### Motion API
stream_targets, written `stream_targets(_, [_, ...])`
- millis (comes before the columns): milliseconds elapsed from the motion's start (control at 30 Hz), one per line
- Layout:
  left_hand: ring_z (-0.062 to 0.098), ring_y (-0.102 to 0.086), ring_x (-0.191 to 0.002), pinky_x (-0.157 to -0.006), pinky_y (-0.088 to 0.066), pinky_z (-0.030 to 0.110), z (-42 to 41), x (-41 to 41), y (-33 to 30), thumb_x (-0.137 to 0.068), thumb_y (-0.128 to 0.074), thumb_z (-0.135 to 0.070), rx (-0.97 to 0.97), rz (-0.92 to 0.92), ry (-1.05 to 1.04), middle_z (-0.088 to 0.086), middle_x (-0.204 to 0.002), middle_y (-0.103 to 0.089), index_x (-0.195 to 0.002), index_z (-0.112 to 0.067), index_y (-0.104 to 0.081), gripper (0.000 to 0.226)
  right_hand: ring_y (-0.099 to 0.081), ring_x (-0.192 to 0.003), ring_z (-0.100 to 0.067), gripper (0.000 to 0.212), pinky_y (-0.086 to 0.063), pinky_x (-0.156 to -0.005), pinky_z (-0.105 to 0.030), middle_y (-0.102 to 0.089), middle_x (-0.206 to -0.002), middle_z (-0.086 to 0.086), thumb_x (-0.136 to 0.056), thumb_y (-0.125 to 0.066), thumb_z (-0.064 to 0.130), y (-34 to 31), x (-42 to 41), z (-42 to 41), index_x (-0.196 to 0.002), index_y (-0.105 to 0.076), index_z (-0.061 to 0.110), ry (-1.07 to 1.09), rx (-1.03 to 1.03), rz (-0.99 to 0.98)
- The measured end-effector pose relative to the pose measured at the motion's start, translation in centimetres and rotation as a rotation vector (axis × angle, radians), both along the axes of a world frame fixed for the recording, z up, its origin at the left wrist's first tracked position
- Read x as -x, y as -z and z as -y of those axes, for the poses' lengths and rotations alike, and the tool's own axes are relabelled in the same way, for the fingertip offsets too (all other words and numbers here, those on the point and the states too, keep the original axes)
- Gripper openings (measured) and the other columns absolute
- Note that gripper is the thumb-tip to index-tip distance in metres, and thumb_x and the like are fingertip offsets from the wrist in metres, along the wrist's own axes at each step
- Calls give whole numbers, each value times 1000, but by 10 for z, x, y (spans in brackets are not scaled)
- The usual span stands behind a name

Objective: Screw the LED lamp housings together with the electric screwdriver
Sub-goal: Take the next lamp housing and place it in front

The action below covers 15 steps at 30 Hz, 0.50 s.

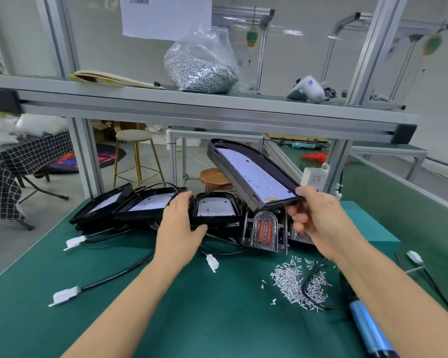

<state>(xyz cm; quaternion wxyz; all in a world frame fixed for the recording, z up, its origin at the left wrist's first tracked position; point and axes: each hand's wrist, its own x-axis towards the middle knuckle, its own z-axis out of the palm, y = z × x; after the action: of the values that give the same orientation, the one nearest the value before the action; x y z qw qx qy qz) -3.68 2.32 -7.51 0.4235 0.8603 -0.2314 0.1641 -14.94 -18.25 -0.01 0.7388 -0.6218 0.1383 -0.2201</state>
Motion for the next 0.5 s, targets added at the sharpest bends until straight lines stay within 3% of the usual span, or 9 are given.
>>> stream_targets(67, [23, -32, -135, -105, -32, 33, 18, -9, -8, -79, -72, -15, -46, 10, -1, 2, -153, -27, -148, -15, -21, 86, -32, -36, -7, 26, -31, -33, -18, -50, -49, -4, -97, -45, 12, -7, 10, -1, -73, -53, 7, -64, -42, -2])
stream_targets(200, [25, -47, -124, -81, -45, 34, 55, -26, -28, -78, -74, -20, -161, 103, 55, 1, -154, -23, -151, -23, -8, 98, -31, -37, -3, 22, -29, -31, -14, -45, -55, -2, -97, -43, 20, -21, 25, 5, -87, -57, 6, -254, -209, -10])
stream_targets(267, [26, -48, -123, -86, -48, 39, 74, -34, -35, -79, -73, -25, -311, 127, 106, 3, -151, -29, -151, -26, -7, 98, -32, -38, -1, 31, -30, -30, -11, -43, -55, 1, -98, -40, 28, -26, 33, 10, -92, -63, 8, -361, -325, -9])
stream_targets(367, [28, -42, -127, -100, -43, 41, 94, -36, -32, -81, -68, -24, -593, 162, 169, 3, -150, -33, -152, -27, -8, 93, -21, -41, 1, 53, -29, -29, -7, -41, -54, 3, -97, -36, 38, -32, 43, 15, -69, -71, 11, -435, -446, -31])
stream_targets(500, [23, -45, -129, -102, -41, 36, 109, -17, -5, -82, -63, -11, -657, 84, 442, -4, -152, -32, -149, -36, -17, 86, -18, -45, 0, 32, -29, -26, -9, -39, -53, 2, -90, -43, 38, -33, 55, 15, -87, -53, 9, -466, -624, -54])
